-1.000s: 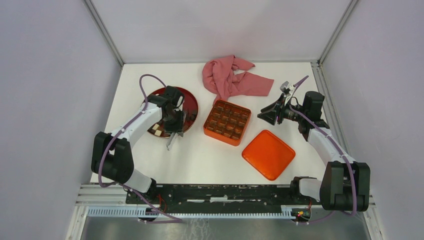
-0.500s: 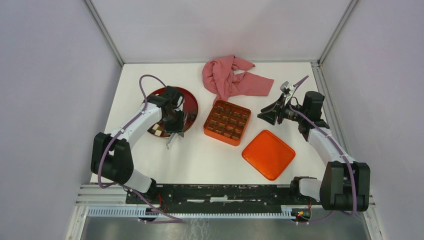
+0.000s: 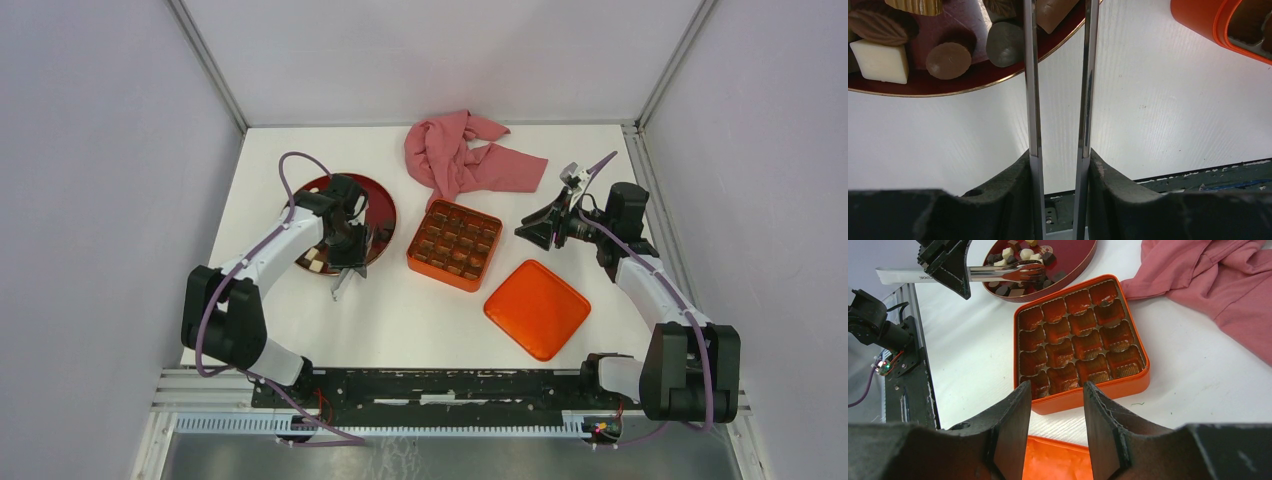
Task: Pack the chocolate
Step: Pick up the fake chocolate from the plate.
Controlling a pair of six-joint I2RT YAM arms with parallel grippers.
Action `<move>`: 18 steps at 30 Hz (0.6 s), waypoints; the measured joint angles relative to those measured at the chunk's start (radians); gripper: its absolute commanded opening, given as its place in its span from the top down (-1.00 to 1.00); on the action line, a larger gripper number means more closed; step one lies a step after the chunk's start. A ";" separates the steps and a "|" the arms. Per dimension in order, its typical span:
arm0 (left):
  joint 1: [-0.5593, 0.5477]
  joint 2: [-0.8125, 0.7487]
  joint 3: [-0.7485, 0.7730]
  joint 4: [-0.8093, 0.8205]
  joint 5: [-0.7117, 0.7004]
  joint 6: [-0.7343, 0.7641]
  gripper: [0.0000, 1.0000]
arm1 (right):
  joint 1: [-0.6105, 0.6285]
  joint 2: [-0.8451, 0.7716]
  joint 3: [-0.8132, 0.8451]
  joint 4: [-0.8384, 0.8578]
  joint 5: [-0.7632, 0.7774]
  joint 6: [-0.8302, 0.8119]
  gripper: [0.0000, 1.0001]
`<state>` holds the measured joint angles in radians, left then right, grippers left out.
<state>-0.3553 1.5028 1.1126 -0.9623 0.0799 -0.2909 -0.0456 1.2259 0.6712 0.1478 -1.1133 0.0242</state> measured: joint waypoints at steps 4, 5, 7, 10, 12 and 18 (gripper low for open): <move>0.000 -0.003 -0.001 -0.003 0.000 0.000 0.18 | 0.000 0.000 0.000 0.000 0.000 0.000 0.03; 0.000 -0.003 -0.002 -0.003 0.000 0.000 0.19 | 0.000 0.000 0.000 0.000 0.000 0.000 0.03; 0.000 -0.003 -0.007 -0.002 0.000 0.000 0.21 | 0.000 0.000 0.000 0.000 0.000 0.000 0.03; 0.000 -0.002 -0.014 -0.001 0.000 0.000 0.21 | 0.000 0.000 0.000 0.000 0.000 0.000 0.03; 0.000 -0.002 -0.017 -0.001 0.000 0.000 0.21 | 0.000 0.000 0.000 0.000 0.000 0.000 0.03; 0.000 0.003 -0.018 0.002 0.000 0.000 0.22 | 0.000 0.000 0.000 0.000 0.000 0.000 0.03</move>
<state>-0.3557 1.5059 1.0943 -0.9600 0.0803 -0.2905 -0.0456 1.2259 0.6712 0.1478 -1.1137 0.0238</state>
